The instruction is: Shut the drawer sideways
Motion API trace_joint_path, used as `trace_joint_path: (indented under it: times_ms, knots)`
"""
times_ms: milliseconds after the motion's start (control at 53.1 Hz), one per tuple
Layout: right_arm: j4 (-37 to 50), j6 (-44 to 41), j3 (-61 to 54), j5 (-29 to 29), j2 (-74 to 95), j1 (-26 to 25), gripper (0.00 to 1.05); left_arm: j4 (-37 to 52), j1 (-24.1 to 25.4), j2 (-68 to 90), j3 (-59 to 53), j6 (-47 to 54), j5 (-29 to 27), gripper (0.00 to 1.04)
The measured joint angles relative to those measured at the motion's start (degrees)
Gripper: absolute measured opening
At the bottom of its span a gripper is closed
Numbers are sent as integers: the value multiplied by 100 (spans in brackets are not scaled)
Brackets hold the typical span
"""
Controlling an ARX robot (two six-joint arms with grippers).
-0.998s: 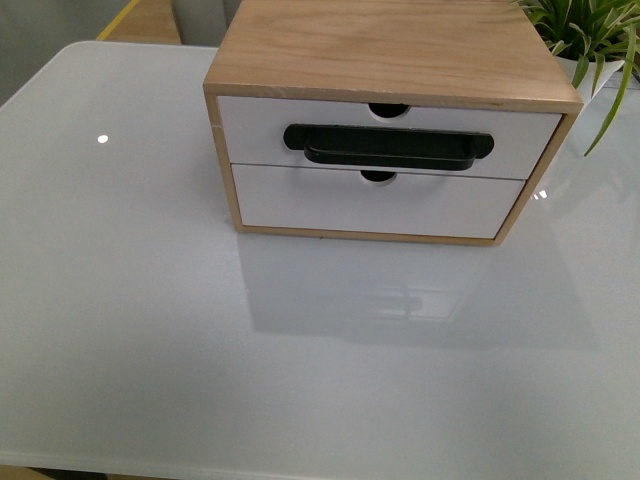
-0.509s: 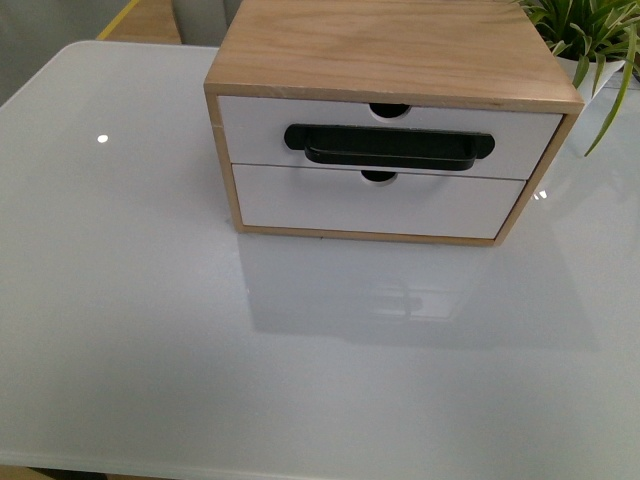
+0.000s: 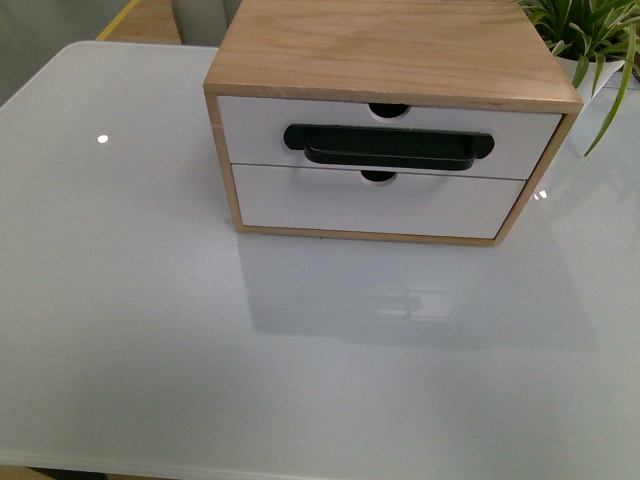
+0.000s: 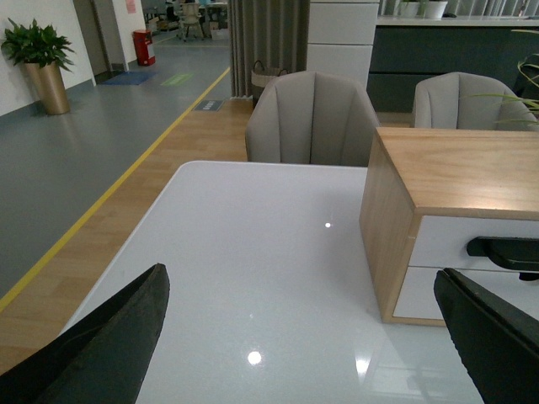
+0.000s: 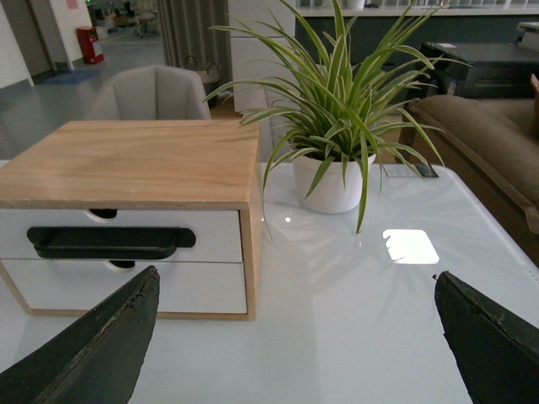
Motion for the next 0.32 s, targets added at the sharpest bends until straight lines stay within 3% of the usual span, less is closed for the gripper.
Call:
trace_joint_path:
  times_ms: [320]
  knots:
    - [0,0,0,0,0,0,96,0,0,0,0,0,0,96]
